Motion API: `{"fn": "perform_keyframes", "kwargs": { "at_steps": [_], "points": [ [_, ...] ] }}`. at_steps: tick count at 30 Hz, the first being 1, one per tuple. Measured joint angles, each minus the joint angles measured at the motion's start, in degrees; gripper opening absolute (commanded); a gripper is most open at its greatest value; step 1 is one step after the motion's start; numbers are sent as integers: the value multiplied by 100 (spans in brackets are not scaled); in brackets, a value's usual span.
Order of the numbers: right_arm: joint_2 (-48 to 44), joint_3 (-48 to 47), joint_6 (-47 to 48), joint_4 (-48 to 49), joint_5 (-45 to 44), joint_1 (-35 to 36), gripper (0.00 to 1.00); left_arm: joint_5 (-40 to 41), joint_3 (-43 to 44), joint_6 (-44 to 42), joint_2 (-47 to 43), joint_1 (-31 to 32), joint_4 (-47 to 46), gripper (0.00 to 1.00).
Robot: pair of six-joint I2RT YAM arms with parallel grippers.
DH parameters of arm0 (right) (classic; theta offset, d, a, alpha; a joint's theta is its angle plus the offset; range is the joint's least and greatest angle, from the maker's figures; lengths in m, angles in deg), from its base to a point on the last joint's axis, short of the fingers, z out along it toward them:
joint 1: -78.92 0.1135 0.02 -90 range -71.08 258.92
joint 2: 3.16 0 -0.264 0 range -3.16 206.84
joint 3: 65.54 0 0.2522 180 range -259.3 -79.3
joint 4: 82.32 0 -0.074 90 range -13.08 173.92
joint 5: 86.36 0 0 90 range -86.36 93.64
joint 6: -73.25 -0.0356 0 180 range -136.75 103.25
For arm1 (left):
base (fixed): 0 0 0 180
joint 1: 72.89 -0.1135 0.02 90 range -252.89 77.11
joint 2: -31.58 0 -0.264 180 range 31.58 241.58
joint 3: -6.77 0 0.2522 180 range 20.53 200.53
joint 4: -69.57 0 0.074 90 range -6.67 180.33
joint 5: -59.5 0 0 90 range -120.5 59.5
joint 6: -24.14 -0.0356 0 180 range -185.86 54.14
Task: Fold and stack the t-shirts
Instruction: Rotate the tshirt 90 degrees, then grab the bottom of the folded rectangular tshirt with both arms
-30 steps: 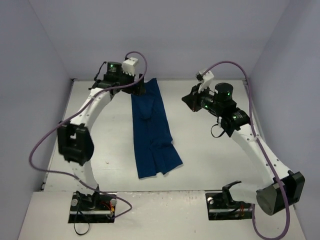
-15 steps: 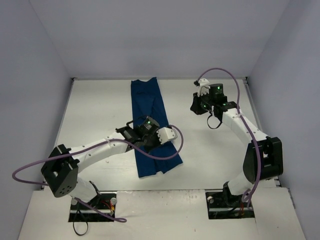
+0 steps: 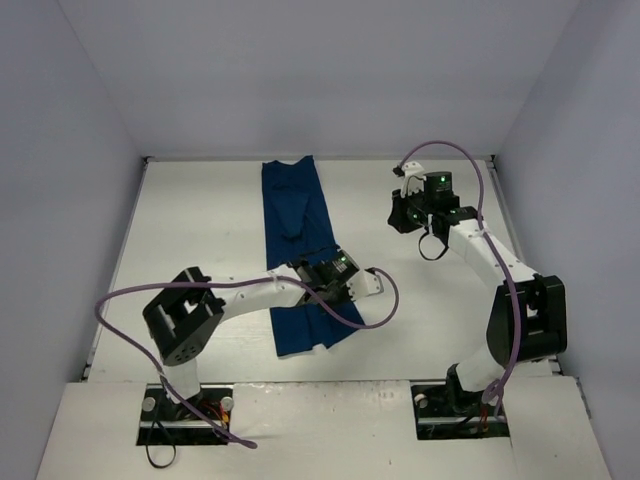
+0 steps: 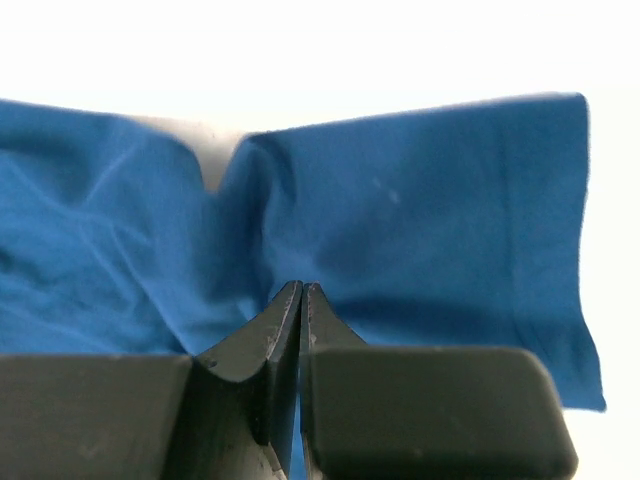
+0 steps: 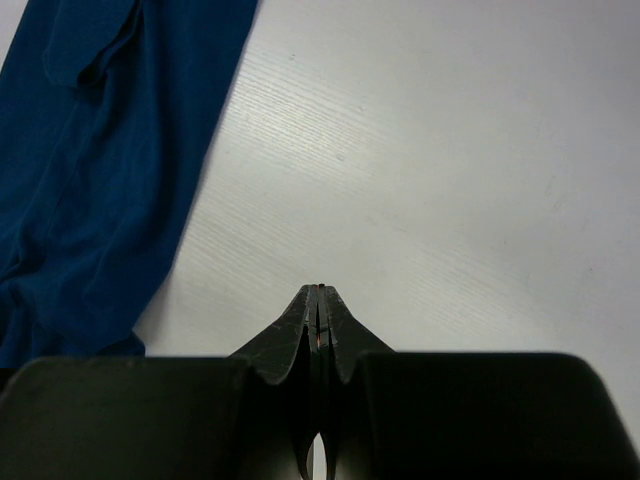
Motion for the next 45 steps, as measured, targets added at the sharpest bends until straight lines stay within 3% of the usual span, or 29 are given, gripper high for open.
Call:
{"fn": "perform_keyframes", "kwargs": {
  "at_steps": [8, 20, 21, 22, 23, 26, 32, 38, 41, 45],
  "points": [
    [-188, 0, 154, -81, 13, -258, 0, -345, 218, -316, 561, 84, 0, 0],
    [-354, 0, 473, -421, 373, -332, 0, -1340, -714, -1193, -192, 1164, 89, 0],
    [-379, 0, 536, -448, 437, -332, 0, -1426, -756, -1201, -234, 1209, 104, 4],
    [-408, 0, 624, -494, 511, -332, 1, -1502, -797, -1206, -277, 1237, 129, 24],
    [-445, 0, 703, -541, 577, -332, 4, -1560, -833, -1204, -313, 1242, 160, 53],
    [-594, 5, 925, -656, 763, -332, 15, -1585, -872, -1164, -416, 1241, 277, 83],
    [-1388, 333, 2096, -857, 1386, -320, 35, -1303, -653, -922, -1385, 979, 592, 90],
    [-3103, 1193, 4736, -2025, 1747, 191, 37, -1782, 77, -580, -2751, -964, 597, 97],
    [-3974, 1664, 5593, -2507, 1798, 1084, 40, -1900, -458, -979, -3989, -1365, 796, 97],
    [-4692, 2290, 6580, -2949, 1792, 2264, 44, -2571, -1645, -2588, -5381, -1242, 1647, 97]
  ]
}}
